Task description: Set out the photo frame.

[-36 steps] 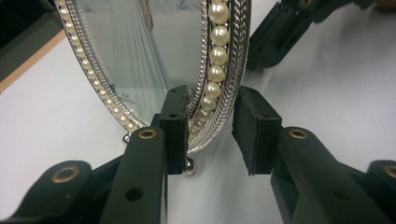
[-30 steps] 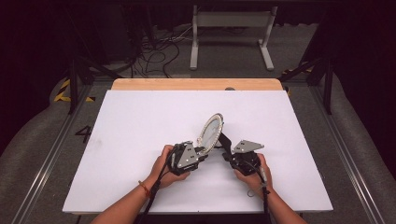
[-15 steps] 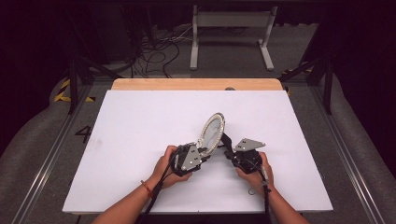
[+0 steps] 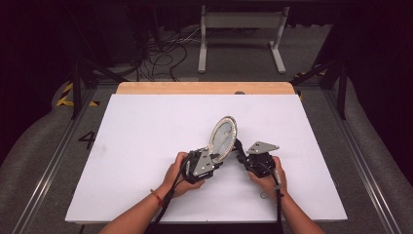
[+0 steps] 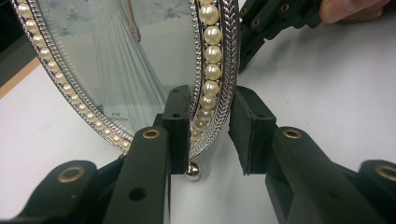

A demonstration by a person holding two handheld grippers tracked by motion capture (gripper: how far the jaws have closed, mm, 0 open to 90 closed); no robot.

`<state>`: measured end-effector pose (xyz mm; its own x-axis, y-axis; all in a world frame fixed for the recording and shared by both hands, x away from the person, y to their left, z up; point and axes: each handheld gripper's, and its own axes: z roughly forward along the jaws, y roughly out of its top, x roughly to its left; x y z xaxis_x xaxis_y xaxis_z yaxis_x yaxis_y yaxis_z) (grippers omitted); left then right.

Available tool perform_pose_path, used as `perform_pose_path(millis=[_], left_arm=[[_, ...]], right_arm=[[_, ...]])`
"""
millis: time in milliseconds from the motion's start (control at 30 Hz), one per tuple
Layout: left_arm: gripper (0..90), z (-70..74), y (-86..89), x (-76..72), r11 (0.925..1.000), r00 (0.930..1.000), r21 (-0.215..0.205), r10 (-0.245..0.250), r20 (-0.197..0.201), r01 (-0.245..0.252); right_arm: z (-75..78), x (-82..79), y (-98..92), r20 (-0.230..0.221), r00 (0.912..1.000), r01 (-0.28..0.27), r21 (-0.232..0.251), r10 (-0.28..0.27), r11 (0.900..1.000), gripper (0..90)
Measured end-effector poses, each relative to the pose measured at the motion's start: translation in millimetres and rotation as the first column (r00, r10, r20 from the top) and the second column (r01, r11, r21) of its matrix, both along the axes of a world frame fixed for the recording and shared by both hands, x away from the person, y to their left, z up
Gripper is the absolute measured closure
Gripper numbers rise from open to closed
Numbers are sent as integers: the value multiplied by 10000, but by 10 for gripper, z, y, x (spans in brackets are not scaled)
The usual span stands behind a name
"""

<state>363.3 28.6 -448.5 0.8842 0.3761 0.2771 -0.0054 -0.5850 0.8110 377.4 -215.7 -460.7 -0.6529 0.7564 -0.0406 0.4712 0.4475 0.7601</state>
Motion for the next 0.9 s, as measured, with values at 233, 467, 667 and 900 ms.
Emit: perform_pose_path(millis=[233, 467, 667, 900], left_arm=[[672, 86, 150, -11, 9991, 9992, -163, -393, 82, 395], [593, 214, 464, 48, 9999, 9999, -120, -58, -109, 57], [534, 236, 720, -39, 9997, 9990, -92, 210, -392, -214], [440, 115, 1076, -102, 9948, 9914, 75, 1023, -813, -1020]], right_arm=[[29, -67, 17, 97, 9998, -155, 111, 154, 9998, 835], [215, -295, 133, 589, 9959, -739, 846, 691, 9937, 718], [276, -366, 263, 830, 9922, -1050, 1569, 929, 9820, 548], [249, -310, 402, 769, 9961, -563, 1860, 426, 9809, 458]])
